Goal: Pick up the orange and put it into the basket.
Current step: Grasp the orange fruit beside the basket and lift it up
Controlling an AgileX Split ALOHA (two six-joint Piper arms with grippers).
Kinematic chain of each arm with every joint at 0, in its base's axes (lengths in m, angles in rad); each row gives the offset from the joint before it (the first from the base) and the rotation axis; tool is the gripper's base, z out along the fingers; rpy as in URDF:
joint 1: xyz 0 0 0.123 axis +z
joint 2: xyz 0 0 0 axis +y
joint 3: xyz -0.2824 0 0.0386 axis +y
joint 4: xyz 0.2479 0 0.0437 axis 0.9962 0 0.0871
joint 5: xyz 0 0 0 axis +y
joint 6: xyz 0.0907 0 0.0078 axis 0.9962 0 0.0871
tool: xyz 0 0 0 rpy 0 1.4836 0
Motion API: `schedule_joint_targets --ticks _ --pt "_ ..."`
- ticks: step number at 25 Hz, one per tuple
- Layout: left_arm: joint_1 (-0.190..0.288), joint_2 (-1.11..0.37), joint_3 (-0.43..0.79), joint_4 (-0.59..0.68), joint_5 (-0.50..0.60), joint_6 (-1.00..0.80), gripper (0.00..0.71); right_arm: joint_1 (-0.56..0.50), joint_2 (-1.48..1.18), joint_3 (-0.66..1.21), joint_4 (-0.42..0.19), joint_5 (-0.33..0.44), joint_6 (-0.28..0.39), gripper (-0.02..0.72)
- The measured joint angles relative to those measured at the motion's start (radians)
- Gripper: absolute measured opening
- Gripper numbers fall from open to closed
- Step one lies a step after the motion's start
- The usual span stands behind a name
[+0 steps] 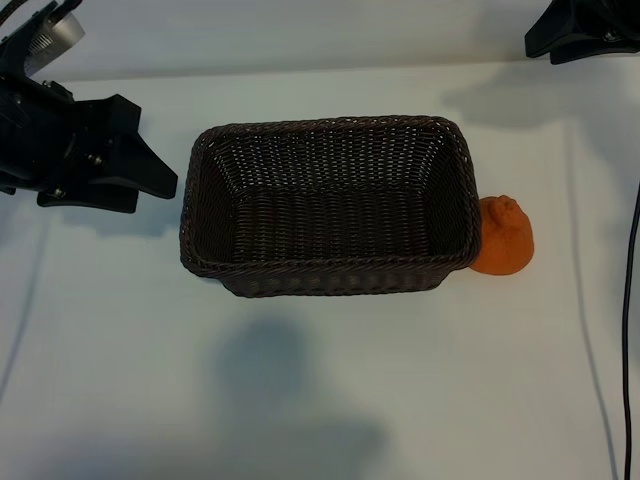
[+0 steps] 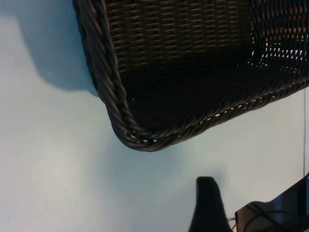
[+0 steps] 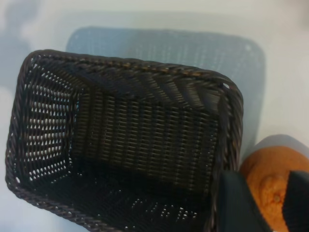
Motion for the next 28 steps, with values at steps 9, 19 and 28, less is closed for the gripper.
schedule_joint_targets --ticks 9,19,28 --pt "0.0 0.0 0.001 0.0 -0.001 0.037 0.525 0.0 0.0 0.0 0.0 -0.011 0.0 0.278" --pt "0.0 0.0 0.001 0.0 -0.018 0.053 0.525 0.0 0.0 0.0 -0.042 -0.008 -0.057 0.314" --pt "0.0 0.0 0.001 0.0 -0.043 0.071 0.525 0.0 0.0 0.0 -0.113 0.05 -0.071 0.581"
